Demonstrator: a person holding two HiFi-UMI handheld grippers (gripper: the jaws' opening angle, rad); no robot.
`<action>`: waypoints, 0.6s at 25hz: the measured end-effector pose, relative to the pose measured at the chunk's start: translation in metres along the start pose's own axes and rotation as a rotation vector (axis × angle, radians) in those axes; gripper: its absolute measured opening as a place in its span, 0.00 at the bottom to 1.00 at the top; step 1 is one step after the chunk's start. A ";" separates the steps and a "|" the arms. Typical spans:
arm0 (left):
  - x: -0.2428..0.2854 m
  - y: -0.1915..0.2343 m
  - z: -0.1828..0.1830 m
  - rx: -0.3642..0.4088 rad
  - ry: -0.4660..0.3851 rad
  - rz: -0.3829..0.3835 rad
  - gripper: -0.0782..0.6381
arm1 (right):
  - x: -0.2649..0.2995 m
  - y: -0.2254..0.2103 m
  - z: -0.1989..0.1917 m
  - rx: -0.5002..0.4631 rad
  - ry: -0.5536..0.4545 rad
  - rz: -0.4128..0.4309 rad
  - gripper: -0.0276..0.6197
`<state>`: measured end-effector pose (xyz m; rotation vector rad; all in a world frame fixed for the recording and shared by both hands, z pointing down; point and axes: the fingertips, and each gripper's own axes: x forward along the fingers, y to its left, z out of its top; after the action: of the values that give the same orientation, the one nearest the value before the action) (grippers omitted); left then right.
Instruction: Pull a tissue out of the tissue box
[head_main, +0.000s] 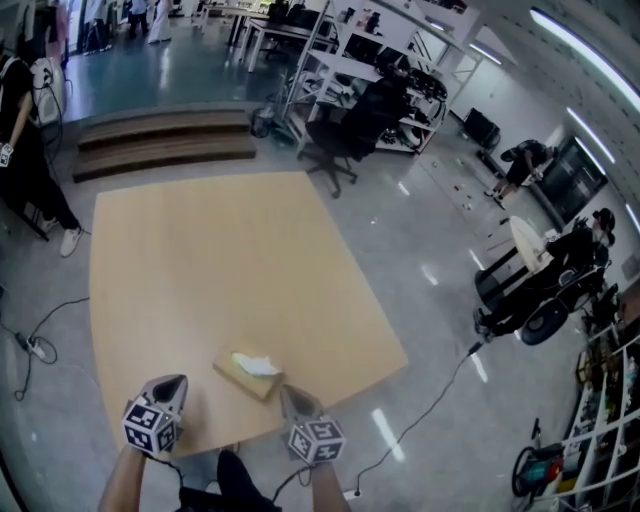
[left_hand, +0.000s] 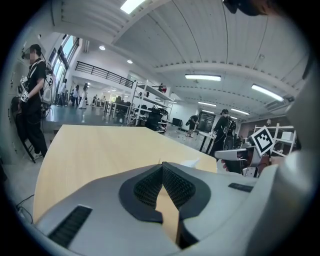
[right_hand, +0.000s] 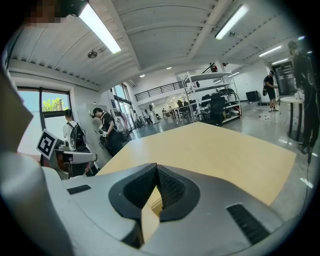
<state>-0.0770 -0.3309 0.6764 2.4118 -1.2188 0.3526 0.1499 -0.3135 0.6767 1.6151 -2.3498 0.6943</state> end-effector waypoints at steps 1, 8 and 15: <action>0.002 0.001 -0.001 -0.002 0.002 0.000 0.12 | 0.003 -0.001 -0.001 0.003 0.003 0.001 0.06; 0.007 0.010 0.000 -0.019 0.012 0.008 0.12 | 0.016 -0.004 -0.001 0.031 0.017 -0.003 0.06; 0.007 0.009 -0.009 -0.031 0.015 0.011 0.12 | 0.027 -0.003 -0.008 0.036 0.043 0.046 0.29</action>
<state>-0.0807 -0.3364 0.6895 2.3731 -1.2230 0.3523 0.1415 -0.3322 0.6957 1.5491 -2.3636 0.7777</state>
